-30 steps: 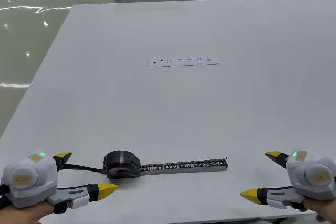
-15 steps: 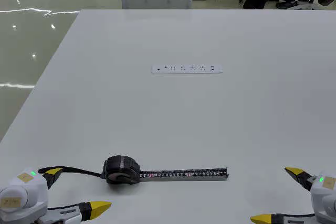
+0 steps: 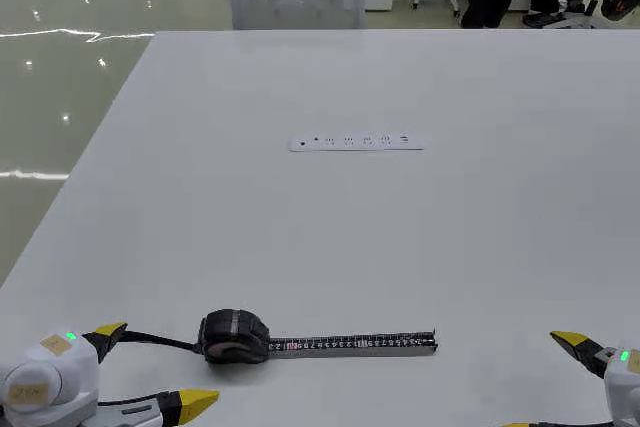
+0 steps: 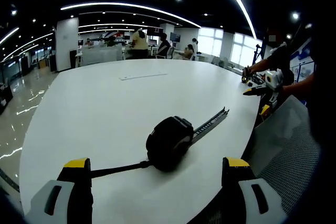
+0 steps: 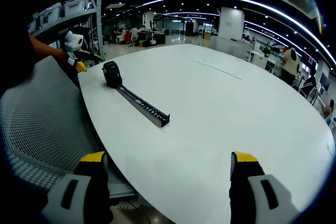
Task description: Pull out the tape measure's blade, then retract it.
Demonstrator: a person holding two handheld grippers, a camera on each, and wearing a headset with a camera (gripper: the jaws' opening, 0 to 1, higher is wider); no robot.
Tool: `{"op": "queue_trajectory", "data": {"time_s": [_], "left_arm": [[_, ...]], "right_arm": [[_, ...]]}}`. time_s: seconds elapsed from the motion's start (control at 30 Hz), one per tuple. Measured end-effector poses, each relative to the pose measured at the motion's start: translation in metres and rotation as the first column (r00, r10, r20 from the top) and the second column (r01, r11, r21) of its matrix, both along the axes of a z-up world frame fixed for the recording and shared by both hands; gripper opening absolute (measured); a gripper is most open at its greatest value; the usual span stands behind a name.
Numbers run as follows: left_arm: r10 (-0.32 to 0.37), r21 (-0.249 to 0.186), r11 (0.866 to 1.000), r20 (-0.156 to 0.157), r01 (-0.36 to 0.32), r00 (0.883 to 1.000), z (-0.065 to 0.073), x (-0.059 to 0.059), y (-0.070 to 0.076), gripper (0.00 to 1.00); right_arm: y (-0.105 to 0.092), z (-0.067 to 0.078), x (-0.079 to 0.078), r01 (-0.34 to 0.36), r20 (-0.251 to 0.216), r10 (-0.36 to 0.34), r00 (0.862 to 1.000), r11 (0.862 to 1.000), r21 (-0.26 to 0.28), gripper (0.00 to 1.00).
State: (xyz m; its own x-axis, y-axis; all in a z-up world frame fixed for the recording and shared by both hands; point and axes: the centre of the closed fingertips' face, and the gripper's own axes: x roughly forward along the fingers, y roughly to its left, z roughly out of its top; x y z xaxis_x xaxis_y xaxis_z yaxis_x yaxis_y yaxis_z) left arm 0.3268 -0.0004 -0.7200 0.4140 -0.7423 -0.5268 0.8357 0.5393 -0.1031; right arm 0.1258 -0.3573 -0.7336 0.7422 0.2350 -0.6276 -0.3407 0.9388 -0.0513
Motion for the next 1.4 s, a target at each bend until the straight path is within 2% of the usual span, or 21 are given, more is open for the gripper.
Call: {"op": "queue_trajectory", "data": {"time_s": [0.2,0.63,0.7,0.73,0.77,0.97,1.03,1.07,1.1,1.13,1.17,1.27,1.33,1.4], "left_arm": [[0.019,-0.003,1.000,-0.005,-0.019,1.000,-0.003,0.005,0.006,1.00],[0.039,0.012,0.999,-0.006,-0.038,0.999,-0.004,0.001,0.006,1.00],[0.112,0.021,0.994,-0.049,-0.111,0.992,-0.006,0.006,0.009,1.00],[0.133,0.011,0.991,-0.061,-0.133,0.989,-0.005,0.008,0.008,1.00],[0.140,0.005,0.990,-0.055,-0.140,0.989,-0.002,0.010,0.008,1.00],[0.143,0.022,0.990,-0.048,-0.142,0.989,0.009,0.009,-0.006,1.00],[0.152,0.037,0.988,-0.063,-0.150,0.986,0.007,0.011,-0.010,1.00],[0.150,0.055,0.988,-0.048,-0.147,0.987,0.007,0.011,-0.011,1.00],[0.139,0.126,0.983,-0.033,-0.134,0.990,0.003,0.011,-0.006,1.00],[0.130,0.201,0.972,-0.032,-0.121,0.991,-0.003,0.009,0.000,1.00],[0.124,0.203,0.972,-0.018,-0.118,0.992,-0.001,0.010,-0.002,1.00],[0.161,0.138,0.979,-0.062,-0.152,0.985,0.009,0.010,-0.011,1.00],[0.167,0.143,0.977,-0.061,-0.157,0.984,0.011,0.010,-0.015,1.00],[0.171,0.131,0.978,-0.062,-0.162,0.983,0.012,0.009,-0.024,1.00]], "right_arm": [[0.006,0.000,-0.003,-0.029,-0.014,0.029,0.999,1.000,0.009,0.95],[0.002,-0.002,-0.003,-0.038,-0.036,0.038,0.999,0.999,0.000,0.99],[0.002,-0.002,-0.003,-0.043,-0.040,0.043,0.998,0.999,-0.003,0.99],[0.000,-0.003,-0.004,-0.047,-0.044,0.047,0.998,0.999,-0.010,0.99],[-0.001,-0.003,-0.004,-0.049,-0.044,0.049,0.998,0.999,-0.012,0.99],[-0.004,0.001,0.000,-0.075,-0.046,0.074,0.996,0.997,-0.026,0.97],[-0.001,0.002,0.001,-0.101,-0.062,0.099,0.993,0.995,-0.018,0.95],[0.001,0.002,0.002,-0.115,-0.069,0.113,0.991,0.993,-0.020,0.95],[0.001,0.002,0.003,-0.128,-0.073,0.125,0.989,0.991,-0.029,0.95],[0.002,0.001,0.003,-0.139,-0.079,0.136,0.988,0.990,-0.033,0.95],[0.004,0.000,0.004,-0.158,-0.086,0.154,0.984,0.987,-0.035,0.95],[0.007,0.000,0.008,-0.189,-0.099,0.184,0.978,0.981,-0.042,0.95],[0.009,0.000,0.012,-0.206,-0.102,0.200,0.974,0.977,-0.048,0.94],[0.012,0.000,0.015,-0.233,-0.108,0.226,0.968,0.971,-0.056,0.94]]}}
